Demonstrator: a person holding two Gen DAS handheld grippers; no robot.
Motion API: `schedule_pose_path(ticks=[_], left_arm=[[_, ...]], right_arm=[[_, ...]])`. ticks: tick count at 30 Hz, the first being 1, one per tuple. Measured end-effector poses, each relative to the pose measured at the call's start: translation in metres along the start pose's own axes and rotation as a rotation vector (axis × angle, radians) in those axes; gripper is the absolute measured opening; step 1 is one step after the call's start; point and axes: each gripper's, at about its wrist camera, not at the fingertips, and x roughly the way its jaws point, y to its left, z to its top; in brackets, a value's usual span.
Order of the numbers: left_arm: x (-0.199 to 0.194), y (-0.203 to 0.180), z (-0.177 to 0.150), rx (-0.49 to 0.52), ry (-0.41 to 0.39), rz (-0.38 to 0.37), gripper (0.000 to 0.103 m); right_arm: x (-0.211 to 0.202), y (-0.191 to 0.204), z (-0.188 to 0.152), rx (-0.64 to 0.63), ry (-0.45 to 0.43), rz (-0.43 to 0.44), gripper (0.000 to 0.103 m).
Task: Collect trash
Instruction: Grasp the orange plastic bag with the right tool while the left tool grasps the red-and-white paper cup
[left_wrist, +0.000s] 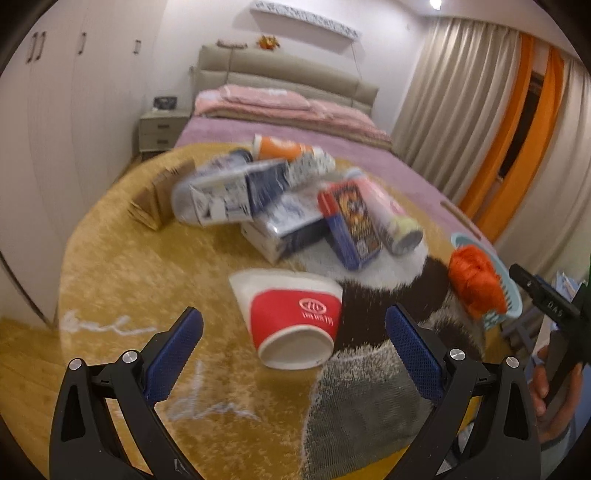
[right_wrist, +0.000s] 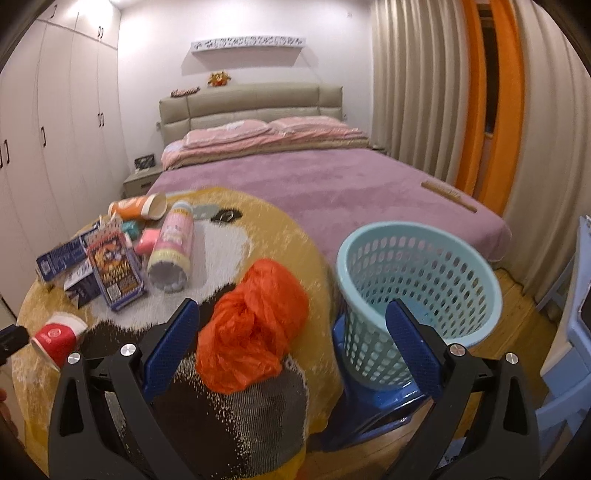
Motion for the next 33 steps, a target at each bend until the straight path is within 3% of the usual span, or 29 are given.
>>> schedule_pose_path(ticks=[11, 13, 16, 19, 24, 33], left_arm=[[0.043, 0.000, -0.011, -0.017, 0.114, 0.050, 0.095], [0.046, -0.001, -0.010, -0.021, 0.120, 0.055, 0.090], [0.051, -0.002, -0.009, -0.015, 0.125, 0.081, 0.083], [0.052, -0.004, -0.008, -0.005, 0.118, 0.095, 0.072], [0.048, -0.005, -0.005, -0.006, 0.084, 0.124, 0.070], [0.019, -0.032, 0.017, 0.054, -0.031, 0.087, 0.070]], right_arm=[[0.039, 0.002, -0.008, 0.013, 0.118, 0.075, 0.096], [0.043, 0.007, -0.008, -0.003, 0.121, 0.077, 0.095], [0.051, 0.012, -0.009, -0.012, 0.140, 0.091, 0.088], [0.057, 0.013, -0.010, -0.013, 0.160, 0.105, 0.071], [0.062, 0.012, -0.012, -0.018, 0.167, 0.110, 0.043], [0.045, 0.014, 0.003, -0.027, 0.090, 0.138, 0.035]])
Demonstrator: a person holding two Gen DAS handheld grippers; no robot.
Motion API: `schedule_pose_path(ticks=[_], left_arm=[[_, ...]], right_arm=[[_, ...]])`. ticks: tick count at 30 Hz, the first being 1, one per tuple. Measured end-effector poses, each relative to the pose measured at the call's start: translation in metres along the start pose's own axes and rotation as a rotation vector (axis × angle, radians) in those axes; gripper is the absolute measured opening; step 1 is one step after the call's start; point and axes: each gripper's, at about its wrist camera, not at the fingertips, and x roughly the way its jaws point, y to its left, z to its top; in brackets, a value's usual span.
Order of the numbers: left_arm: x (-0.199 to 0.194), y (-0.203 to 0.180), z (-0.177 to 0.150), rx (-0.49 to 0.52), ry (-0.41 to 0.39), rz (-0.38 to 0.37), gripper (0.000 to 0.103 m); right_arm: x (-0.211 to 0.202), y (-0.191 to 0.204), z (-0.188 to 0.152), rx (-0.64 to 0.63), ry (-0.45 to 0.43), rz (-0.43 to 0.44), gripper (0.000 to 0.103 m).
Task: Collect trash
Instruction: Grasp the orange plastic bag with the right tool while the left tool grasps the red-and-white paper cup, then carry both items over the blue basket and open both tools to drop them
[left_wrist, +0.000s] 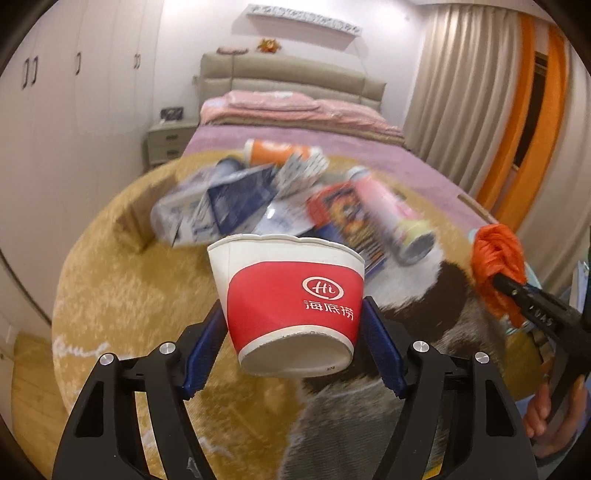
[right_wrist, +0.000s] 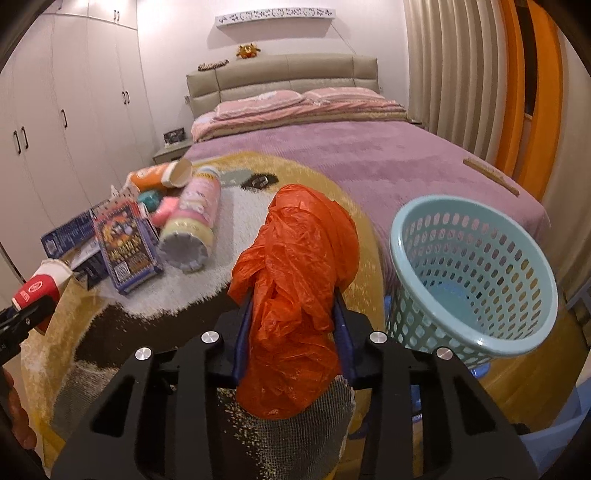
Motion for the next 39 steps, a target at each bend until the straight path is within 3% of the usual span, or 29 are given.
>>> schedule_pose_path(ticks=[8, 16, 21, 27, 33, 39], left_arm=[[-0.002, -0.055, 0.039, 0.082, -0.065, -0.110, 0.070], [0.023, -0.135, 0.071, 0.198, -0.077, -0.232, 0.070], [0.051, -0.191, 0.088, 0.238, -0.044, -0.324, 0.070], [0.092, -0.255, 0.094, 0.293, 0.034, -0.434, 0.071], [0.146, -0.300, 0.082, 0.331, 0.155, -0.484, 0.071], [0.184, -0.319, 0.070, 0.336, 0.238, -0.494, 0.071]], right_arm=[[-0.025, -0.017, 0.026, 0.022, -0.089, -0.025, 0.035], [-0.035, -0.081, 0.054, 0.100, -0.114, -0.141, 0.035], [-0.018, -0.137, 0.065, 0.188, -0.046, -0.189, 0.035], [0.018, -0.194, 0.057, 0.279, 0.097, -0.214, 0.035], [0.035, -0.217, 0.037, 0.326, 0.188, -0.214, 0.037], [0.048, -0.224, 0.024, 0.334, 0.248, -0.181, 0.039]])
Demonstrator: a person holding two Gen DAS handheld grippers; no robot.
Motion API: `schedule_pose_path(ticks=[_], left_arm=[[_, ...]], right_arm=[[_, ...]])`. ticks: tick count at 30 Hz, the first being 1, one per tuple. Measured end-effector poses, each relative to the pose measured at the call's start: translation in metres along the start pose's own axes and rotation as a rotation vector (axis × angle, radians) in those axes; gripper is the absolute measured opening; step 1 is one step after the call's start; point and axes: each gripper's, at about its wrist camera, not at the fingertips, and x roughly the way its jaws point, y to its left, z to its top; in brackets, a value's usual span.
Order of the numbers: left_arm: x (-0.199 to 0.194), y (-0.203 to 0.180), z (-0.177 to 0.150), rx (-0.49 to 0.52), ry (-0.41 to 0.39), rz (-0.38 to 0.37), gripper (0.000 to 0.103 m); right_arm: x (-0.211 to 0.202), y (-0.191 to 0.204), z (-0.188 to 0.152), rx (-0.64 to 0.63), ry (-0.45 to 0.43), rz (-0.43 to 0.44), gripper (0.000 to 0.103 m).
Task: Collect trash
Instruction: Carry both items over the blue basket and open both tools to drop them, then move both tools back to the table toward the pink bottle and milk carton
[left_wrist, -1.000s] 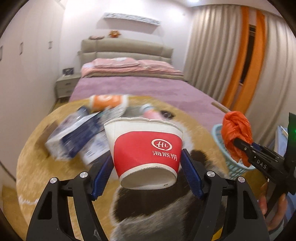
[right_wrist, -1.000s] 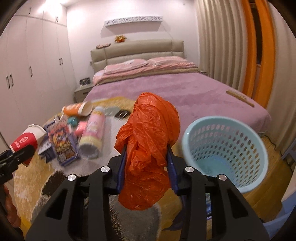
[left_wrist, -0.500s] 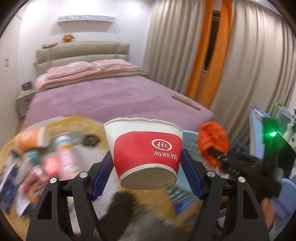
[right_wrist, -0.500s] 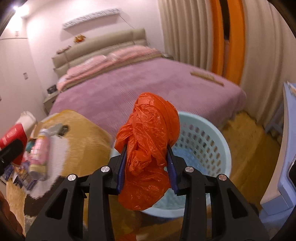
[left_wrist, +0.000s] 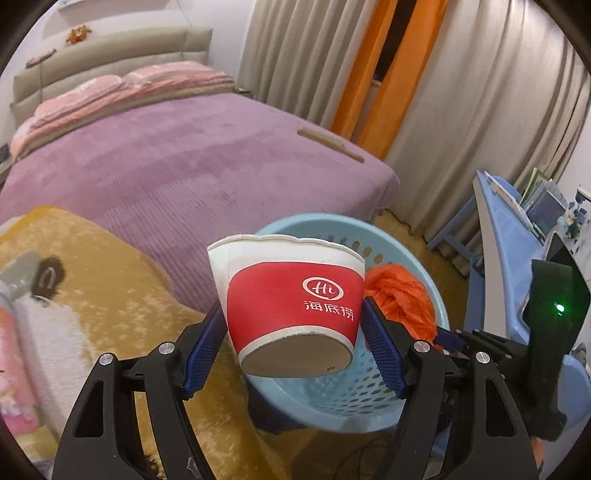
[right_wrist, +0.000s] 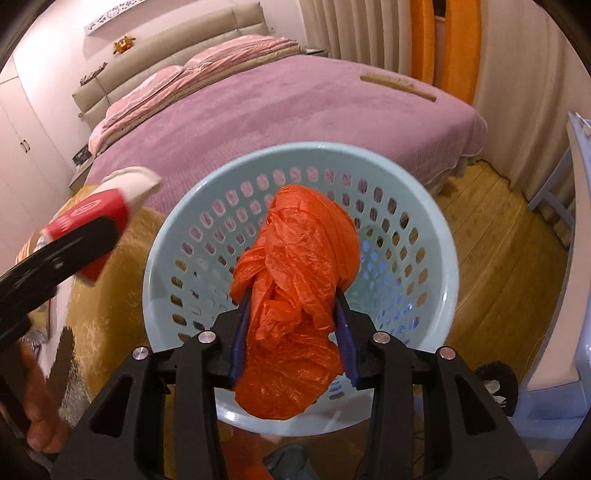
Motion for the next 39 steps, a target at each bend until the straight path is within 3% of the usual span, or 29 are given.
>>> schedule_pose_path(ticks=[4, 6, 8, 12, 19, 27, 33, 39], left_arm=[[0.008, -0.001, -0.002, -0.007, 0.020, -0.010, 0.071], [0.007, -0.001, -0.004, -0.010, 0.024, -0.014, 0.073], [0.003, -0.001, -0.006, -0.017, 0.020, -0.022, 0.083], [-0.010, 0.003, -0.008, -0.027, 0.002, -0.031, 0.084], [-0.051, 0.007, -0.013, -0.036, -0.072, -0.034, 0.085], [-0.110, 0.013, -0.023, -0.042, -0.177, 0.000, 0.085], [-0.157, 0.037, -0.037, -0.098, -0.252, 0.049, 0.085], [-0.205, 0.075, -0.059, -0.156, -0.314, 0.152, 0.085]], right_arm=[[0.006, -0.002, -0.005, 0.004, 0.023, 0.023, 0.046], [0.008, -0.003, -0.006, 0.006, 0.028, 0.032, 0.058], [0.006, -0.002, -0.006, 0.006, 0.022, 0.030, 0.063], [-0.006, -0.003, -0.008, 0.016, -0.013, 0.034, 0.069], [-0.031, 0.004, -0.009, 0.022, -0.069, 0.059, 0.069], [-0.064, 0.043, -0.014, -0.048, -0.142, 0.110, 0.069], [-0.080, 0.082, -0.015, -0.112, -0.179, 0.160, 0.072], [-0.085, 0.131, -0.020, -0.191, -0.196, 0.217, 0.074]])
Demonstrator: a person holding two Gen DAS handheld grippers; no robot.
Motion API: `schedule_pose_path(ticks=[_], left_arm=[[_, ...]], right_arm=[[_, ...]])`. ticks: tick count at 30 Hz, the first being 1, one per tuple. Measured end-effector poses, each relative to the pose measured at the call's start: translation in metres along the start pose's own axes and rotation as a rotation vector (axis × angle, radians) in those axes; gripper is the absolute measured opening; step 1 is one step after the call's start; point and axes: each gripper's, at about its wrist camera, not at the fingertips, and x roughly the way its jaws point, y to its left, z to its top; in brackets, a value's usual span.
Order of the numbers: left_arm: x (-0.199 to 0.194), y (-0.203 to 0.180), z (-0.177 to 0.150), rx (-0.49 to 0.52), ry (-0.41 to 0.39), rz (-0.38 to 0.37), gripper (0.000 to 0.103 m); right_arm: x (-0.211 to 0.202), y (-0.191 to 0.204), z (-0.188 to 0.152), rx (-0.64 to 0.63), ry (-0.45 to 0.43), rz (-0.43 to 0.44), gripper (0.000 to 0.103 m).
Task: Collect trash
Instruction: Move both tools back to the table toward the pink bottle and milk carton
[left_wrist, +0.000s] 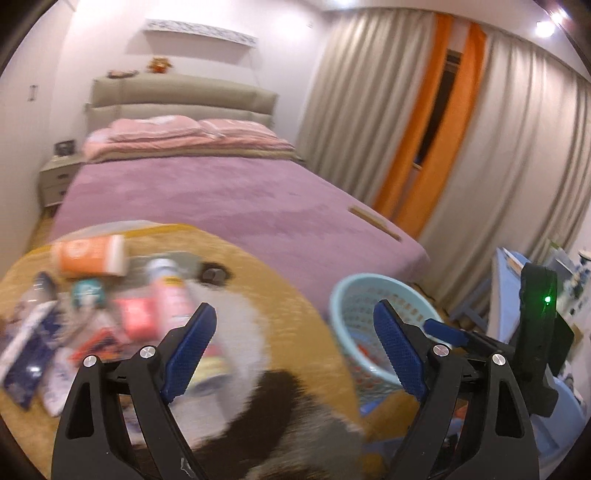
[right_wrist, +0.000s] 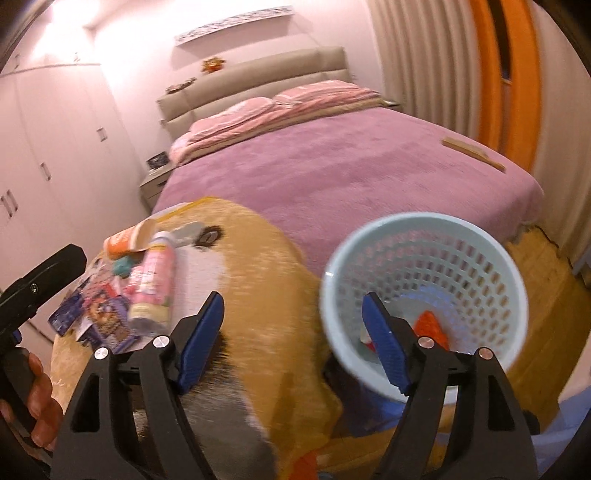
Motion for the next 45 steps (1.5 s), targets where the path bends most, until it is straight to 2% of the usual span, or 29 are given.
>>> schedule_pose_path(ticks=[4, 7, 13, 15, 20, 24, 28, 30, 35, 38, 40, 42, 45], left_arm=[[-0.030, 0.037, -0.001, -0.027, -0.033, 0.098, 0.085], [-0.050, 0.069, -0.003, -0.068, -0.050, 0.166, 0.089], [-0.082, 0.141, -0.006, -0.170, -0.077, 0.334, 0.093], [-0.086, 0.164, -0.007, -0.201, -0.065, 0.362, 0.093], [-0.079, 0.212, -0.018, -0.266, 0.004, 0.377, 0.093], [-0.066, 0.224, -0.025, -0.275, 0.049, 0.364, 0.093], [-0.048, 0.235, -0.028, -0.285, 0.138, 0.380, 0.093], [-0.042, 0.237, -0.030, -0.294, 0.157, 0.367, 0.093], [-0.035, 0.233, -0.027, -0.260, 0.201, 0.396, 0.092], [-0.034, 0.227, -0.026, -0.260, 0.218, 0.373, 0.092], [-0.032, 0.220, -0.025, -0.243, 0.229, 0.364, 0.091], [-0.028, 0.211, -0.025, -0.208, 0.242, 0.376, 0.087], [-0.025, 0.201, -0.025, -0.178, 0.256, 0.376, 0.076]], right_arm=[[0.010, 0.039, 0.003, -0.055, -0.007, 0.046, 0.075], [0.021, 0.063, 0.004, -0.083, 0.000, 0.076, 0.075], [0.050, 0.104, 0.010, -0.130, 0.023, 0.097, 0.075], [0.061, 0.113, 0.011, -0.135, 0.038, 0.105, 0.075], [0.087, 0.131, 0.008, -0.153, 0.073, 0.129, 0.075], [0.110, 0.144, 0.004, -0.161, 0.123, 0.132, 0.075], [0.120, 0.150, 0.002, -0.175, 0.140, 0.123, 0.075], [0.124, 0.152, 0.002, -0.184, 0.148, 0.121, 0.075], [0.133, 0.156, 0.002, -0.191, 0.169, 0.125, 0.075], [0.138, 0.158, 0.002, -0.195, 0.180, 0.135, 0.075], [0.142, 0.162, 0.001, -0.201, 0.190, 0.139, 0.071], [0.147, 0.166, 0.000, -0.209, 0.207, 0.150, 0.062], [0.153, 0.168, -0.002, -0.210, 0.228, 0.183, 0.047]])
